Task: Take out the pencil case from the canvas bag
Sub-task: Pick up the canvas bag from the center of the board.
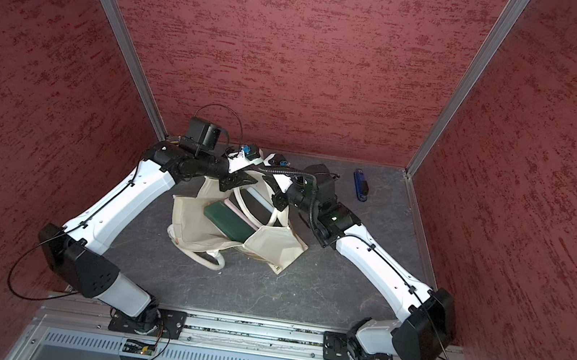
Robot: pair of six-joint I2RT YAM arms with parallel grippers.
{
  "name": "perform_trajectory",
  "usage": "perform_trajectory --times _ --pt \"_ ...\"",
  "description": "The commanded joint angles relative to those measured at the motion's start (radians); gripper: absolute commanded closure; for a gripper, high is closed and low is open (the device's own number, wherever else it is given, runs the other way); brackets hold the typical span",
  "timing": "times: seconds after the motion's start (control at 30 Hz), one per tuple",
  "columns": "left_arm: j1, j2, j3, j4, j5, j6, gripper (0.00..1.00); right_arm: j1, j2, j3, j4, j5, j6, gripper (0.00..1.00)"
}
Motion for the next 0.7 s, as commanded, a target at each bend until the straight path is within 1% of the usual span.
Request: perform_trajectory --times 0.0,0.03,0.07,0.13,0.17,0.2,0.23,0.27,0.37,0.43,0.5,0.57,0.67 --pt "-0.007 0.034 0.031 -0.008 0.027 0.009 0.97 0.008 -0.066 0.033 0.168 -0.032 -0.008 1.0" --pt "-0.007 0.035 0.029 0.003 0.021 -0.001 1.0 0.008 -0.067 0.033 0.169 -0.017 -0.005 1.0" --pt "-0.006 0.033 0.025 0.026 0.005 -0.027 1.0 0.008 -0.065 0.033 0.169 0.001 -0.001 1.0" --pt "0.008 0.03 0.011 0.122 -0.064 -0.133 1.0 0.008 -0.058 0.04 0.168 0.054 0.021 1.0" --pt "0.02 0.032 0.015 0.143 -0.078 -0.168 1.0 0.008 -0.055 0.046 0.17 0.088 0.036 0.92" --pt "0.037 0.039 0.03 0.143 -0.078 -0.202 1.0 0.008 -0.05 0.054 0.171 0.132 0.058 0.7" --pt "0.055 0.051 0.058 0.136 -0.084 -0.244 1.0 0.008 -0.044 0.068 0.169 0.17 0.07 0.56" --pt "0.072 0.062 0.089 0.123 -0.093 -0.283 1.0 0.008 -0.038 0.083 0.162 0.196 0.08 0.52" --pt "0.121 0.113 0.197 0.051 -0.132 -0.387 1.0 0.009 -0.021 0.149 0.127 0.264 0.105 0.45" --pt "0.128 0.141 0.253 0.011 -0.206 -0.438 1.0 0.009 -0.016 0.182 0.115 0.292 0.119 0.44" --pt "0.128 0.16 0.293 -0.031 -0.26 -0.492 1.0 0.008 -0.019 0.203 0.111 0.3 0.126 0.44" --pt "0.128 0.165 0.318 -0.059 -0.291 -0.56 1.0 0.009 -0.021 0.222 0.098 0.306 0.137 0.44" --pt "0.13 0.164 0.344 -0.099 -0.305 -0.667 1.0 0.009 -0.025 0.25 0.058 0.304 0.145 0.47"
